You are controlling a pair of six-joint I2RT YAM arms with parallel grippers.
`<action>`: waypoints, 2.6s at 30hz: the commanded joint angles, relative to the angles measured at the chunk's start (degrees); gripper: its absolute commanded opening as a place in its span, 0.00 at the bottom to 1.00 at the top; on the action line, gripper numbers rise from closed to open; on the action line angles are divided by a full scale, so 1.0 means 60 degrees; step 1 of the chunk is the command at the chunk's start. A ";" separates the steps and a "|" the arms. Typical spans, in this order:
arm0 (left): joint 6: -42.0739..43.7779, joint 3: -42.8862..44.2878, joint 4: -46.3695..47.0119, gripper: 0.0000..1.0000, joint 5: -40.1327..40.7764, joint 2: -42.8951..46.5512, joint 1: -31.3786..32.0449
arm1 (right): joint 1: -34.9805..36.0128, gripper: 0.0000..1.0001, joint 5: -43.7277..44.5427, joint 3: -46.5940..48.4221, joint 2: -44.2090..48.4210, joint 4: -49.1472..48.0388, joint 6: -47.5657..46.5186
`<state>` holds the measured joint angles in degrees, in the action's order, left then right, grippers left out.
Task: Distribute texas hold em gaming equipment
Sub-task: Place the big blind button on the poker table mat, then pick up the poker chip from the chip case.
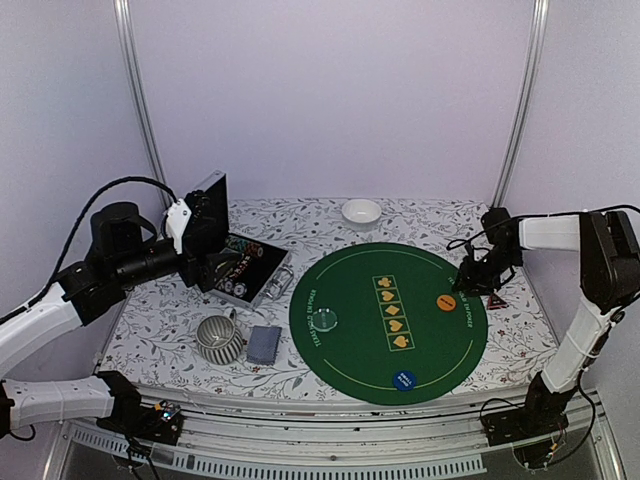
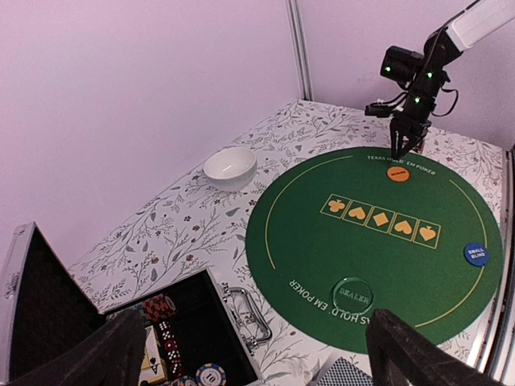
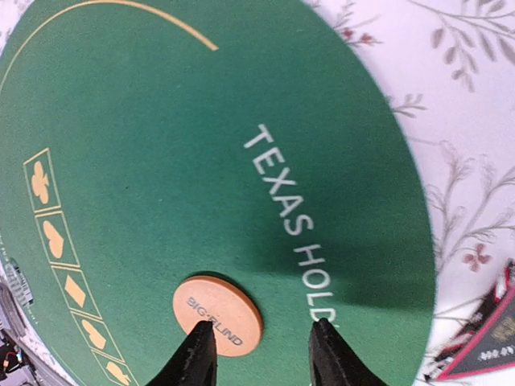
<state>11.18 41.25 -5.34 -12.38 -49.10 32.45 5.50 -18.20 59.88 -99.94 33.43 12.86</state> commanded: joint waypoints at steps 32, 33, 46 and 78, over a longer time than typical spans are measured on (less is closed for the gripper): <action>-0.0188 -0.0533 0.0387 0.98 0.0885 0.0091 -0.0146 | 0.8725 0.99 0.4739 0.4364 -0.0454 0.0148 0.1708; -0.0180 -0.0533 0.0381 0.98 0.0979 0.0029 -0.0136 | 0.8719 0.99 0.4517 0.4138 -0.0336 -0.0224 0.1807; -0.0975 0.0636 -0.0733 0.79 0.2085 -0.2393 -0.1007 | 0.8724 0.99 0.4014 0.2693 0.0479 -0.2115 0.1626; -0.2980 0.6819 -0.7017 0.48 0.3922 -0.9821 -0.0185 | 0.8620 0.99 0.3609 0.1637 -0.0230 -0.3001 0.0512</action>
<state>-6.26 79.11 -42.19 9.91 -104.42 30.65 57.43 4.71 70.87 -102.94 16.62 15.77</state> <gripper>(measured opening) 0.469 0.989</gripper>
